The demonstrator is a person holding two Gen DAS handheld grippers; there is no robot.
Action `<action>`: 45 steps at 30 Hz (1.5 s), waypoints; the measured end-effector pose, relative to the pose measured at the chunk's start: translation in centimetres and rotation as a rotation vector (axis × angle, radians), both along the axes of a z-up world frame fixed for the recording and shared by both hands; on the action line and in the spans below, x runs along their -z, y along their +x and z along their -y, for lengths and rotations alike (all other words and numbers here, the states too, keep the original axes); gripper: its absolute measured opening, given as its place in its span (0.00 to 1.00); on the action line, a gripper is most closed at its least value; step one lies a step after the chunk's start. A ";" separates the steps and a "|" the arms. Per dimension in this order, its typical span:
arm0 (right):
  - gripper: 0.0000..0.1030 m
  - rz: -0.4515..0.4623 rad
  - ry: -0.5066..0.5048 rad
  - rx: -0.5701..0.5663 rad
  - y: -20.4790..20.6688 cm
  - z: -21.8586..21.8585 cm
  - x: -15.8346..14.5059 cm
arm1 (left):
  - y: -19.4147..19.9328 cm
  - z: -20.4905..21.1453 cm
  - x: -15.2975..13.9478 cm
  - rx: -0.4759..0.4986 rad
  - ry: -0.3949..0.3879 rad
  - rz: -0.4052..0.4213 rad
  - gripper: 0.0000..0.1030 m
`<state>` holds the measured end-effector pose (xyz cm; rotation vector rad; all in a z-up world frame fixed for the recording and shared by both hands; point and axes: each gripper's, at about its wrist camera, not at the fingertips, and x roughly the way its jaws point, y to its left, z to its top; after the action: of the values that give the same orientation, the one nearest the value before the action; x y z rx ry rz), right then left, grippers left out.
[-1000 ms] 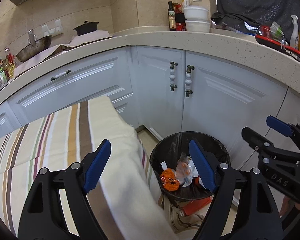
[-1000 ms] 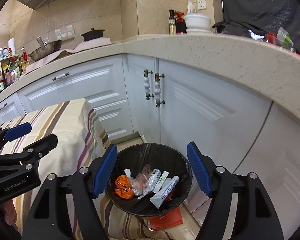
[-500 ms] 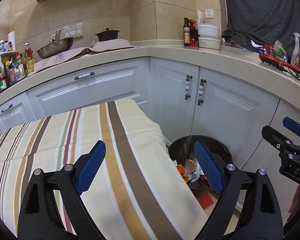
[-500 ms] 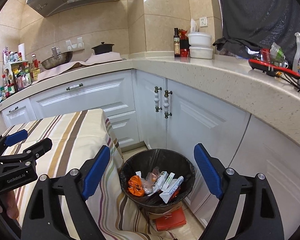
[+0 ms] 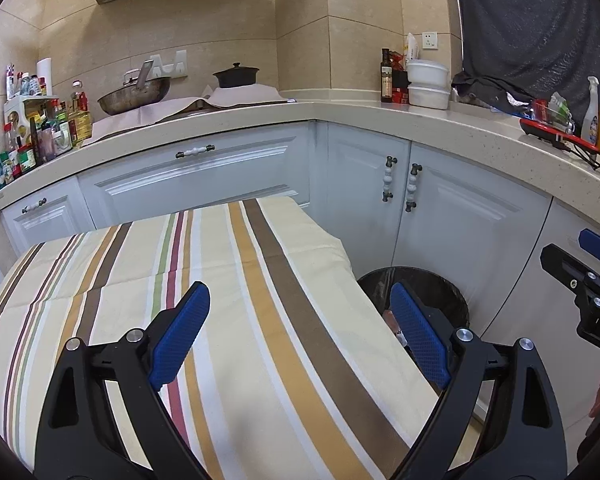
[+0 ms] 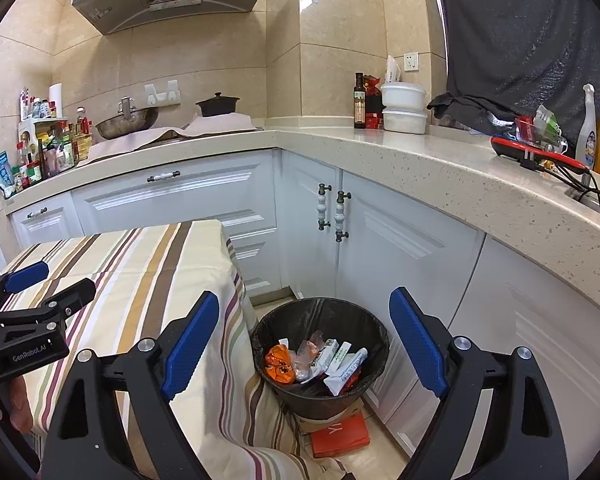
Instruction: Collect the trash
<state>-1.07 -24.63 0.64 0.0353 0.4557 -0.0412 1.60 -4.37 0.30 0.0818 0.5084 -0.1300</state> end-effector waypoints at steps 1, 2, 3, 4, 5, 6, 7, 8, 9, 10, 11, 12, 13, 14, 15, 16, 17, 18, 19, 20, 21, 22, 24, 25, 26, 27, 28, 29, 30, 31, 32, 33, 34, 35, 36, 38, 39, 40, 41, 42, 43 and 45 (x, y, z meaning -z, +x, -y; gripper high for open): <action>0.82 0.002 -0.001 0.000 -0.2 -0.1 -0.1 | -0.2 -0.1 0.0 -0.002 -0.002 0.002 0.87; 0.82 0.003 -0.001 -0.001 -0.5 -0.2 -0.1 | -0.4 -0.3 -0.1 -0.004 -0.003 0.006 0.87; 0.82 0.004 -0.001 -0.001 -0.7 -0.2 -0.2 | -0.6 -0.5 -0.2 -0.007 -0.004 0.008 0.87; 0.82 0.006 0.000 -0.001 -0.9 -0.3 -0.2 | -0.7 -0.6 -0.2 -0.008 -0.005 0.010 0.87; 0.82 0.008 0.000 -0.001 -1.1 -0.3 -0.3 | -0.8 -0.7 -0.3 -0.010 -0.009 0.011 0.87; 0.82 0.010 -0.001 -0.001 -1.3 -0.4 -0.4 | -1.0 -0.8 -0.4 -0.011 -0.012 0.013 0.87; 0.82 0.012 -0.002 -0.001 -1.4 -0.5 -0.5 | -1.0 -0.8 -0.5 -0.011 -0.014 0.015 0.87; 0.82 0.014 -0.002 -0.002 -1.5 -0.5 -0.5 | -1.1 -0.8 -0.6 -0.011 -0.015 0.018 0.87; 0.82 0.016 -0.003 -0.002 -1.6 -0.6 -0.6 | -1.3 -0.8 -0.7 -0.010 -0.016 0.021 0.87; 0.82 0.019 -0.004 -0.002 -1.8 -0.6 -0.7 | -1.4 -0.8 -0.8 -0.009 -0.016 0.024 0.87; 0.82 0.020 -0.006 -0.002 -1.9 -0.7 -0.7 | -1.6 -0.8 -0.9 -0.008 -0.016 0.027 0.87; 0.82 0.023 -0.008 -0.002 -2.1 -0.8 -0.8 | -1.7 -0.9 -0.9 -0.007 -0.017 0.030 0.87; 0.82 0.024 -0.010 -0.002 -2.1 -0.8 -0.8 | -1.8 -1.0 -1.0 -0.006 -0.018 0.032 0.87; 0.82 0.027 -0.011 -0.002 -2.3 -0.8 -0.9 | -1.9 -1.0 -1.0 -0.006 -0.019 0.034 0.87; 0.82 0.028 -0.011 -0.003 -2.3 -0.9 -1.0 | -2.0 -1.0 -1.0 -0.006 -0.020 0.034 0.87; 0.82 0.029 -0.011 -0.003 -2.4 -0.9 -1.0 | -2.1 -1.0 -1.0 -0.006 -0.021 0.033 0.87; 0.82 0.032 -0.012 -0.004 -2.5 -1.0 -1.1 | -2.2 -1.1 -1.0 -0.006 -0.022 0.034 0.87; 0.82 0.033 -0.013 -0.004 -2.5 -1.1 -1.1 | -2.3 -1.1 -1.0 -0.006 -0.023 0.035 0.87; 0.82 0.035 -0.014 -0.005 -2.6 -1.1 -1.1 | -2.4 -1.2 -1.0 -0.006 -0.023 0.036 0.87; 0.82 0.037 -0.015 -0.005 -2.7 -1.1 -1.2 | -2.4 -1.2 -1.0 -0.007 -0.023 0.037 0.87; 0.82 0.038 -0.016 -0.006 -2.7 -1.2 -1.2 | -2.4 -1.2 -1.0 -0.008 -0.025 0.038 0.87; 0.82 0.039 -0.017 -0.007 -2.8 -1.2 -1.2 | -2.5 -1.2 -1.1 -0.008 -0.026 0.038 0.87; 0.82 0.039 -0.018 -0.009 -2.8 -1.3 -1.3 | -2.6 -1.3 -1.1 -0.009 -0.028 0.038 0.88; 0.82 0.039 -0.018 -0.009 -2.8 -1.3 -1.3 | -2.6 -1.3 -1.1 -0.010 -0.028 0.038 0.88; 0.82 0.039 -0.019 -0.010 -2.8 -1.4 -1.3 | -2.6 -1.3 -1.1 -0.010 -0.029 0.039 0.88; 0.82 0.040 -0.021 -0.011 -2.9 -1.4 -1.3 | -2.6 -1.3 -1.1 -0.010 -0.030 0.040 0.88; 0.82 0.039 -0.020 -0.011 -2.9 -1.4 -1.4 | -2.7 -1.4 -1.1 -0.010 -0.031 0.041 0.88; 0.82 0.038 -0.021 -0.010 -2.9 -1.5 -1.4 | -2.7 -1.4 -1.1 -0.010 -0.031 0.042 0.88; 0.82 0.039 -0.020 -0.010 -2.9 -1.5 -1.4 | -2.7 -1.4 -1.1 -0.010 -0.032 0.041 0.88; 0.82 0.040 -0.020 -0.011 -2.9 -1.5 -1.4 | -2.7 -1.5 -1.1 -0.010 -0.033 0.042 0.88; 0.82 0.039 -0.020 -0.011 -2.8 -1.5 -1.4 | -2.8 -1.5 -1.0 -0.010 -0.034 0.041 0.88; 0.82 0.039 -0.021 -0.011 -2.9 -1.5 -1.4 | -2.7 -1.5 -1.0 -0.010 -0.034 0.040 0.88; 0.82 0.039 -0.021 -0.011 -2.9 -1.5 -1.4 | -2.8 -1.6 -1.0 -0.010 -0.033 0.039 0.88; 0.82 0.038 -0.021 -0.012 -2.8 -1.5 -1.4 | -2.7 -1.6 -1.0 -0.010 -0.033 0.038 0.88; 0.82 0.038 -0.020 -0.012 -2.9 -1.5 -1.4 | -2.7 -1.6 -1.0 -0.010 -0.034 0.036 0.88; 0.82 0.037 -0.019 -0.012 -2.8 -1.5 -1.4 | -2.8 -1.5 -0.9 -0.010 -0.035 0.034 0.88; 0.82 0.037 -0.019 -0.012 -2.8 -1.5 -1.5 | -2.8 -1.6 -0.9 -0.010 -0.035 0.034 0.88; 0.82 0.036 -0.019 -0.013 -2.8 -1.5 -1.4 | -2.8 -1.6 -0.9 -0.010 -0.034 0.033 0.88; 0.82 0.036 -0.019 -0.012 -2.8 -1.5 -1.4 | -2.8 -1.6 -0.9 -0.011 -0.033 0.033 0.88; 0.82 0.035 -0.019 -0.012 -2.8 -1.6 -1.4 | -2.8 -1.6 -0.9 -0.011 -0.033 0.032 0.88; 0.82 0.035 -0.019 -0.013 -2.8 -1.5 -1.4 | -2.8 -1.6 -0.9 -0.010 -0.034 0.032 0.88; 0.82 0.033 -0.018 -0.013 -2.8 -1.5 -1.4 | -2.8 -1.6 -0.9 -0.011 -0.033 0.033 0.88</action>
<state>-3.88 -23.08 2.07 0.0158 0.4220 -0.0318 -1.19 -2.82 1.18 0.0489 0.4740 -0.1259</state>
